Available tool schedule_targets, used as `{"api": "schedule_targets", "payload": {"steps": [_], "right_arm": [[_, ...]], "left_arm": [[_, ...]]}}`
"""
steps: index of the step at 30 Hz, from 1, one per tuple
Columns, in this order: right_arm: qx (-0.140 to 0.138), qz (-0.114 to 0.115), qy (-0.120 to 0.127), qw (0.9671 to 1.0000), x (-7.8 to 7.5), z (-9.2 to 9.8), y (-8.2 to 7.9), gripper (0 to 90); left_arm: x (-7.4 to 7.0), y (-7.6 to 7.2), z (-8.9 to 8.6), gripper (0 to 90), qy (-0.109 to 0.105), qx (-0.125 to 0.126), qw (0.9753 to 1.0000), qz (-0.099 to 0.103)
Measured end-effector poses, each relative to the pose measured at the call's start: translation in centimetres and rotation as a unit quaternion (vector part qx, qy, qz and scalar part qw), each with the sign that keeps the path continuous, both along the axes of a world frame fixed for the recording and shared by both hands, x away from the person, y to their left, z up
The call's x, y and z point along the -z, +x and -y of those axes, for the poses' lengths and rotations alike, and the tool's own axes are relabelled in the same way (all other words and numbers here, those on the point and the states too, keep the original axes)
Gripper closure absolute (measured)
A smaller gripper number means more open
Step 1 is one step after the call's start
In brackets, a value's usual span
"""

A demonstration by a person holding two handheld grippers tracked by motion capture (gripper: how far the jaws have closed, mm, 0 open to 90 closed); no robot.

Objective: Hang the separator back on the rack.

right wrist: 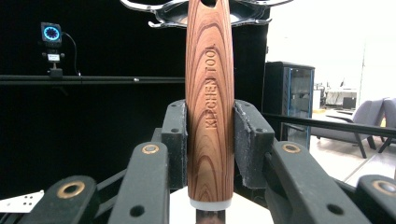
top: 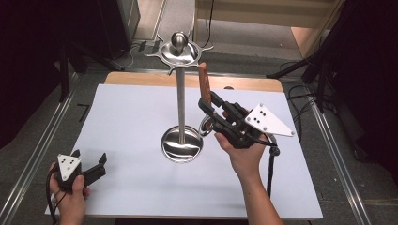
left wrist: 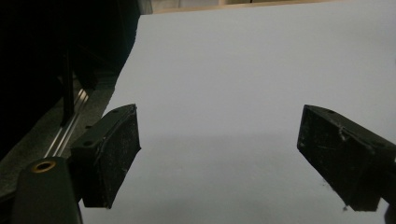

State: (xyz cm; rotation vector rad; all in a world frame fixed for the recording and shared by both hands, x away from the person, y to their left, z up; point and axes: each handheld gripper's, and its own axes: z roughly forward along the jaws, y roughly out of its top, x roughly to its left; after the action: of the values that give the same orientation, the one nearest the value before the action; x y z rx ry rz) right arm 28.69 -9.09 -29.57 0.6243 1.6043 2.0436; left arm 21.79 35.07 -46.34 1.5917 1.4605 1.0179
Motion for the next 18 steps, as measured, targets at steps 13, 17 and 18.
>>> {"api": "schedule_targets", "payload": {"steps": [13,17,18], "right_arm": [[-0.006,-0.015,-0.014,0.9998,-0.02,0.28,-0.03,55.4],[0.004,-0.019,-0.023,0.9996,0.37,0.66,-0.12,49.0],[0.011,-0.018,-0.026,0.9994,0.49,0.8,-0.09,46.8]], "left_arm": [[0.0,0.0,0.0,14.2,0.001,0.001,1.0,0.0],[0.0,-0.01,0.02,14.2,0.0,0.0,1.0,0.0],[0.0,-0.01,0.02,14.2,0.0,0.0,1.0,0.0]]}}
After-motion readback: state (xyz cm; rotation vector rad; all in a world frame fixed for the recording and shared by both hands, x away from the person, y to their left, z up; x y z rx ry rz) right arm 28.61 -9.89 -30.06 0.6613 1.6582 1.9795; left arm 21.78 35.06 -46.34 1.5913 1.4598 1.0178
